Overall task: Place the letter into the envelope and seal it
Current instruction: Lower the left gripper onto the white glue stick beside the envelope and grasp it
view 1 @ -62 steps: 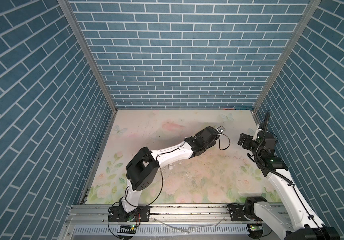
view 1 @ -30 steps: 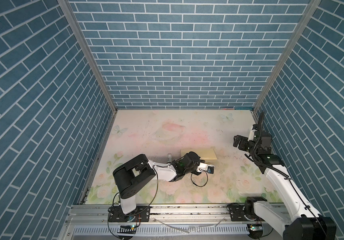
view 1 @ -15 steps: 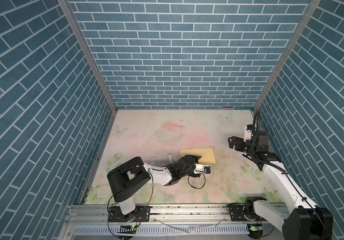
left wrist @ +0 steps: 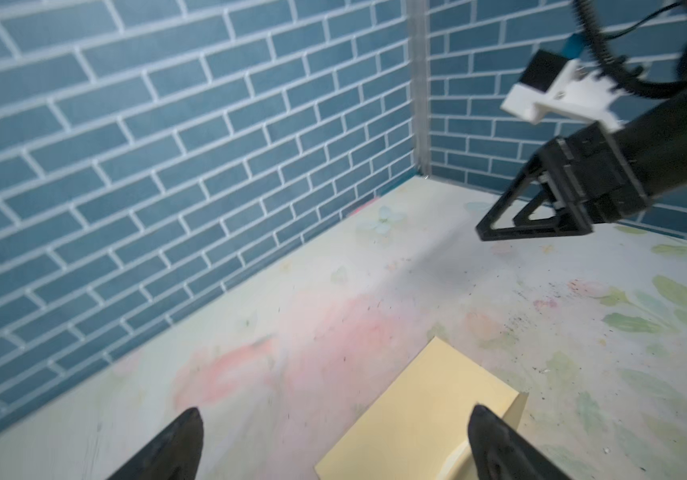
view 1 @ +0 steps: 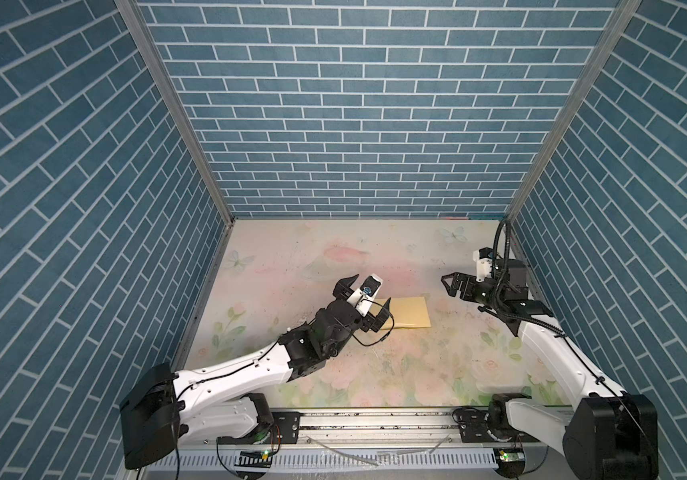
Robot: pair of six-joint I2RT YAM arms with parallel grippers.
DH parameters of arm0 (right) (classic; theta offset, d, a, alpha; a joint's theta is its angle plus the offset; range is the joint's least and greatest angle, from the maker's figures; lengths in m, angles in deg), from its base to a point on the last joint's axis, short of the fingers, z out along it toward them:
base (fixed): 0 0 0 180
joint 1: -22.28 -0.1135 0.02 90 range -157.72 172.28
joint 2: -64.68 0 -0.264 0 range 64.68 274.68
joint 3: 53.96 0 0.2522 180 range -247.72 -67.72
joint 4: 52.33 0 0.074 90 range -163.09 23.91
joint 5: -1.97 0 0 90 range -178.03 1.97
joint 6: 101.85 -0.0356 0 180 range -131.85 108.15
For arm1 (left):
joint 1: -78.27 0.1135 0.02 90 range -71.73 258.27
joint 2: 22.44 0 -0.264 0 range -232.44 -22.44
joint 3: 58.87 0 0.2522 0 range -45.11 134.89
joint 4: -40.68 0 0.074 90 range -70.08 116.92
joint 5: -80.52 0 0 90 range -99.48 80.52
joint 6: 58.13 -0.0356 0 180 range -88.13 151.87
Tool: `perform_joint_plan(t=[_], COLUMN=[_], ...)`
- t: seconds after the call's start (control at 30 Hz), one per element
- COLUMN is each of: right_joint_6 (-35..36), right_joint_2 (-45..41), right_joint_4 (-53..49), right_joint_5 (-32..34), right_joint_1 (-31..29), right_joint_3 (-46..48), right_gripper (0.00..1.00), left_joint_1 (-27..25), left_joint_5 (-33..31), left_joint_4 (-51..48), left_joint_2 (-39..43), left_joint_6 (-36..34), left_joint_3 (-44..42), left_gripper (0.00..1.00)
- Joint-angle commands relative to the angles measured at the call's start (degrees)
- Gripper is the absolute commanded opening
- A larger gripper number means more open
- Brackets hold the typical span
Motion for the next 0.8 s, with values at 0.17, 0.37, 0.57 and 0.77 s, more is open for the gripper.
perform_joint_plan(t=[0.17,0.37,0.57,0.77], right_joint_6=[-0.5,-0.7,0.0,0.4], right_joint_2=[2.9,3.4,3.1,4.3], right_joint_4=[0.2,0.8,0.5,0.6], right_joint_5=[-1.8,-1.2,-0.2,-0.2], right_joint_1=[-1.8,-3.9,-4.6,-4.9], right_joint_3=[-5.0,-5.1,-4.6,-4.7], right_gripper=[0.99,0.99,0.99,0.99], left_joint_1=[3.3,6.9,10.0,11.1], left_joint_5=[-9.1,-2.0,3.2,6.7], left_joint_4=[-41.8,-45.8,-41.5,-37.4], left_joint_2=[-6.2,-12.7,-17.2,-21.8], left_joint_6=[35.2,43.8,46.9,48.0], left_joint_3=[13.5,14.6,10.4,9.0], left_gripper=[1.00,0.96,0.90,0.78])
